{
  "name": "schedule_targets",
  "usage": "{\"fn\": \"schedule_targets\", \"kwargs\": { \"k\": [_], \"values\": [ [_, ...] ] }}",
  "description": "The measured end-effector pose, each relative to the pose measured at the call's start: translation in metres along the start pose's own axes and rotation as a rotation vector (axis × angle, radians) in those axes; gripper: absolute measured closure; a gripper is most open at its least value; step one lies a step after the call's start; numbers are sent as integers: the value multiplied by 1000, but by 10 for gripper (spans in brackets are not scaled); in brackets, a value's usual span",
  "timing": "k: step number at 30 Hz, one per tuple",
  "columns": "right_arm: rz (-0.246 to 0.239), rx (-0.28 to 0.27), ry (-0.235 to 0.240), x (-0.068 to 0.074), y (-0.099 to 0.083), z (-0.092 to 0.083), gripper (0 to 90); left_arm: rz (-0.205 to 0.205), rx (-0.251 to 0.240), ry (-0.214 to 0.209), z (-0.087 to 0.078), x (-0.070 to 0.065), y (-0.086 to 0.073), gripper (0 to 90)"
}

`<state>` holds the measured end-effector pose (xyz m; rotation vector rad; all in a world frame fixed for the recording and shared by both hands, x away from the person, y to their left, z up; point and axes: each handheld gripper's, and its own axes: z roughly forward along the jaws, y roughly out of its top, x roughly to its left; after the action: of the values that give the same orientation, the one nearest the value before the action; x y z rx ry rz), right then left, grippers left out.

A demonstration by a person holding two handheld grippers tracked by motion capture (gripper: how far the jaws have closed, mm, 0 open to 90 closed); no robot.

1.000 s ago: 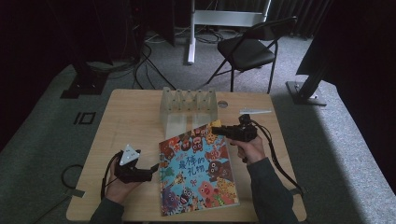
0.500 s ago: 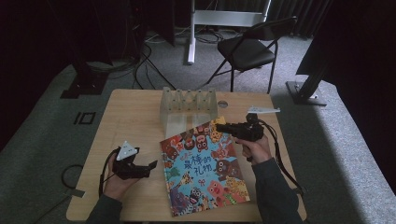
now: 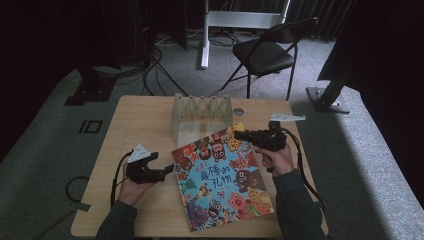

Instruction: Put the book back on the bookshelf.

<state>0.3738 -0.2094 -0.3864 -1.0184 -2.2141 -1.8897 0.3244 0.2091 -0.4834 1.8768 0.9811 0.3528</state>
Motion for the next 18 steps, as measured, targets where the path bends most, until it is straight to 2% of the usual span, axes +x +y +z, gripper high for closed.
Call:
{"fn": "schedule_targets", "kwargs": {
  "k": [3,9,11,14,18],
  "values": [
    [-6,-5,8,1,0,-1,813,-4,-6,-19,5,2,2,150],
    [-4,-19,25,-2,-2,-2,815,-28,-24,-85,15,6,3,151],
    [1,-24,30,-3,-3,-3,815,-36,-23,-87,19,7,3,168],
    [3,-28,35,-4,-4,-4,815,-49,-37,-116,21,8,3,179],
    [1,-31,38,-5,-5,-3,815,-33,-32,-139,23,8,6,185]
  ]
}}
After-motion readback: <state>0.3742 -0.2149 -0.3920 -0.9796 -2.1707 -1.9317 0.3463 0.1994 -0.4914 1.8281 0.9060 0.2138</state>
